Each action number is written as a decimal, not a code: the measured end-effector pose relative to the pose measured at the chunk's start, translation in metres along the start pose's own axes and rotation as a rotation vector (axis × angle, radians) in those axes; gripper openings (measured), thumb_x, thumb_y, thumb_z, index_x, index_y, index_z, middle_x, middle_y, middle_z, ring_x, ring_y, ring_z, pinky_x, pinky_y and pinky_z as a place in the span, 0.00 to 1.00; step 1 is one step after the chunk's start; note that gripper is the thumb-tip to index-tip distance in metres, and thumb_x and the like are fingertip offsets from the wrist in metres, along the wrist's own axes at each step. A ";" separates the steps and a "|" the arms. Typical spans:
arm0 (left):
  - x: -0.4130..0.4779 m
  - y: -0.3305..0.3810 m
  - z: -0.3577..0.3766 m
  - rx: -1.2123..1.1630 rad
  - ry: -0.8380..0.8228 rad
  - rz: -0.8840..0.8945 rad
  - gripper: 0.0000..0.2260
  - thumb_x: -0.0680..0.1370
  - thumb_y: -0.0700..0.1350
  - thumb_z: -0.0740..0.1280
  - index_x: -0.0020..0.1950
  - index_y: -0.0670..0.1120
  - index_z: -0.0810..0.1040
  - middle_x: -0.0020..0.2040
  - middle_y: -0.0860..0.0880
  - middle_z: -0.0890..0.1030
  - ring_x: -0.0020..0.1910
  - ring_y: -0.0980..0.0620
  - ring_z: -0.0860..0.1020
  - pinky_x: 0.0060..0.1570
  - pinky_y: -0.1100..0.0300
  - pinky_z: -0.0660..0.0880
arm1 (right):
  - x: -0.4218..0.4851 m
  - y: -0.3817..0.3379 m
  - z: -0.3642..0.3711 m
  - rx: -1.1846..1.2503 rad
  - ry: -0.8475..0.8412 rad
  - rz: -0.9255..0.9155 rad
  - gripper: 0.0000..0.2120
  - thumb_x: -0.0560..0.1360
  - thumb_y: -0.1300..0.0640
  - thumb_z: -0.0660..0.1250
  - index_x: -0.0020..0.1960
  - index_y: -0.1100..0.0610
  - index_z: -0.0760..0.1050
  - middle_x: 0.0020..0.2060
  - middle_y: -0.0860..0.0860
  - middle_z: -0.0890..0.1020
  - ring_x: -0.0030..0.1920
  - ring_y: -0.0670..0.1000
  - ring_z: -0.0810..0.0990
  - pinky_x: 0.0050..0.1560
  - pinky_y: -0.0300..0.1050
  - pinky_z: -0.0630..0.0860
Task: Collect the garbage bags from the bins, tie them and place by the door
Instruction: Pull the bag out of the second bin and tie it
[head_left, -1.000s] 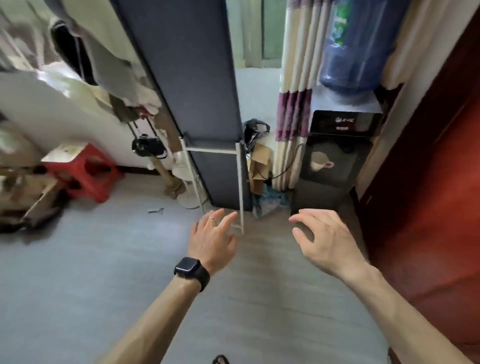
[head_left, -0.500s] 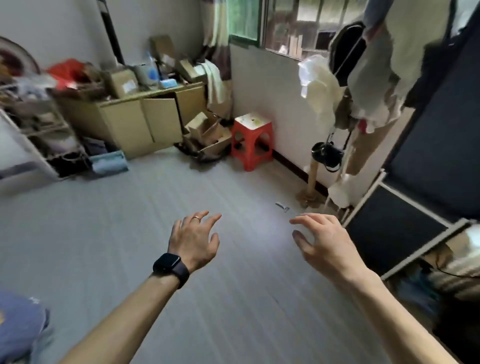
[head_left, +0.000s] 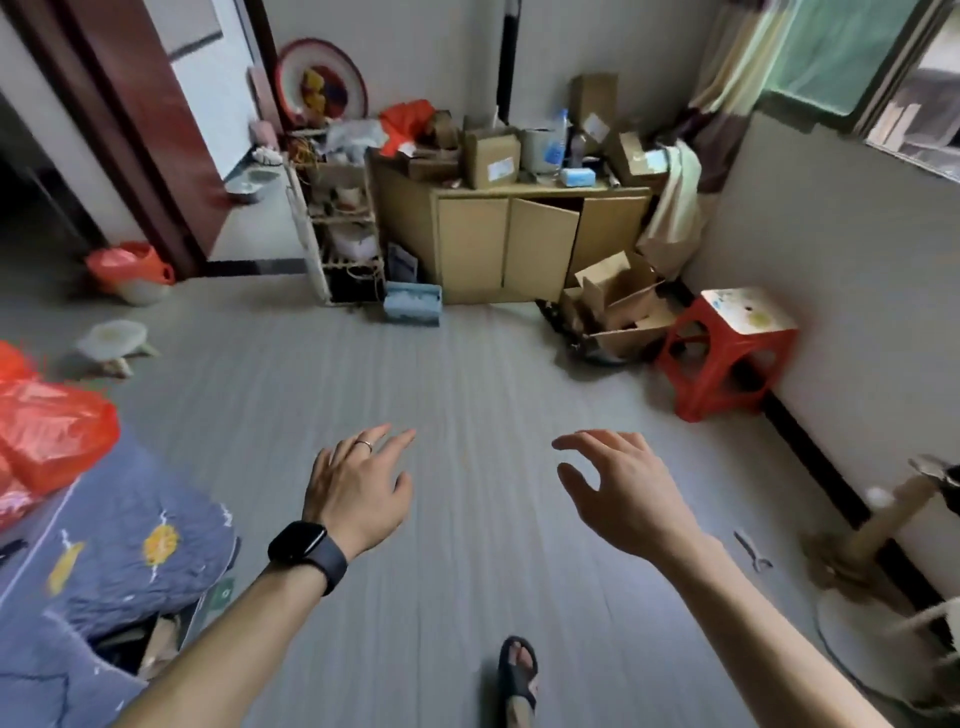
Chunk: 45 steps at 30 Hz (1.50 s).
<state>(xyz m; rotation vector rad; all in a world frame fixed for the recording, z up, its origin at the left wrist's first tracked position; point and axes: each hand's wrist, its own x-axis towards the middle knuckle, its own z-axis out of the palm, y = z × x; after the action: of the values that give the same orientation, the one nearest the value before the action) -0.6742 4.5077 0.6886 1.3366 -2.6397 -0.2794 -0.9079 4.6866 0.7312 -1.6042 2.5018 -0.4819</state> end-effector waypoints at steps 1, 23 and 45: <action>0.024 -0.012 -0.001 0.011 0.018 -0.036 0.24 0.77 0.51 0.63 0.74 0.59 0.68 0.74 0.49 0.70 0.72 0.48 0.68 0.69 0.52 0.62 | 0.036 -0.003 0.007 0.012 -0.015 -0.031 0.15 0.80 0.44 0.60 0.66 0.41 0.73 0.65 0.41 0.77 0.66 0.52 0.72 0.61 0.50 0.73; 0.403 -0.340 -0.038 0.008 0.113 -0.565 0.24 0.78 0.51 0.64 0.74 0.57 0.68 0.75 0.49 0.68 0.73 0.47 0.67 0.68 0.48 0.64 | 0.615 -0.225 0.146 0.014 -0.294 -0.519 0.17 0.80 0.43 0.59 0.67 0.41 0.73 0.66 0.42 0.77 0.65 0.53 0.74 0.63 0.52 0.74; 0.832 -0.745 -0.141 0.109 0.139 -0.792 0.23 0.78 0.53 0.63 0.73 0.58 0.68 0.74 0.50 0.70 0.71 0.47 0.68 0.66 0.48 0.66 | 1.178 -0.562 0.279 0.131 -0.331 -0.737 0.16 0.80 0.47 0.62 0.66 0.45 0.76 0.64 0.46 0.80 0.61 0.58 0.78 0.61 0.53 0.76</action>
<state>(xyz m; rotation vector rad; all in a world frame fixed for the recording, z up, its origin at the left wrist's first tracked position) -0.5479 3.3890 0.7000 2.2861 -1.9163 -0.1244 -0.8480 3.3536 0.7293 -2.2909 1.5617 -0.3890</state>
